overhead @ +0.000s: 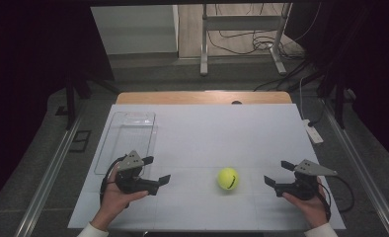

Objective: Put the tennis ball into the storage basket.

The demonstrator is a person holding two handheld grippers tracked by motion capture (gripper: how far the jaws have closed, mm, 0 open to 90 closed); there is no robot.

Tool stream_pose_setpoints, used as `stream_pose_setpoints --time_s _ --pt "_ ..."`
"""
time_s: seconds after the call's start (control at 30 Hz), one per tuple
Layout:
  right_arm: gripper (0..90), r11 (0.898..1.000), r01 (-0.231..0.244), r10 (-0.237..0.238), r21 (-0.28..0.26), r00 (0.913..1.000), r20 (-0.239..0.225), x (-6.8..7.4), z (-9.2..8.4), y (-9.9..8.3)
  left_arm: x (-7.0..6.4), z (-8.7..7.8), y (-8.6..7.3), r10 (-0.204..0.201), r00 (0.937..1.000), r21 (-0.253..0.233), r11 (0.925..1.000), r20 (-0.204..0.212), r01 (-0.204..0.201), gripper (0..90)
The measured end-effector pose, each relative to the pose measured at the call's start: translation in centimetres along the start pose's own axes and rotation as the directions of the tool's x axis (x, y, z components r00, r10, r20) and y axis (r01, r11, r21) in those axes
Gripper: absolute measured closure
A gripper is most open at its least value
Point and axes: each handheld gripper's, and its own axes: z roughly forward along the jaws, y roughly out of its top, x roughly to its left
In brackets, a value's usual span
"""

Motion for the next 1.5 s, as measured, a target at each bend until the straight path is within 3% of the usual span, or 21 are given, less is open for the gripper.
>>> stream_pose_setpoints --time_s 1.0,1.5 --pt "9.5 1.000 0.004 -0.004 -0.003 1.0000 -0.002 0.1 -0.1 0.1 -1.1 1.5 1.8 0.032 0.9972 0.038 0.9987 0.068 -0.034 10.0" --pt "9.7 1.000 0.007 -0.007 -0.012 1.0000 -0.007 0.1 -0.2 0.2 -1.9 2.8 3.1 0.061 0.9928 0.063 0.9957 0.103 -0.068 10.0"
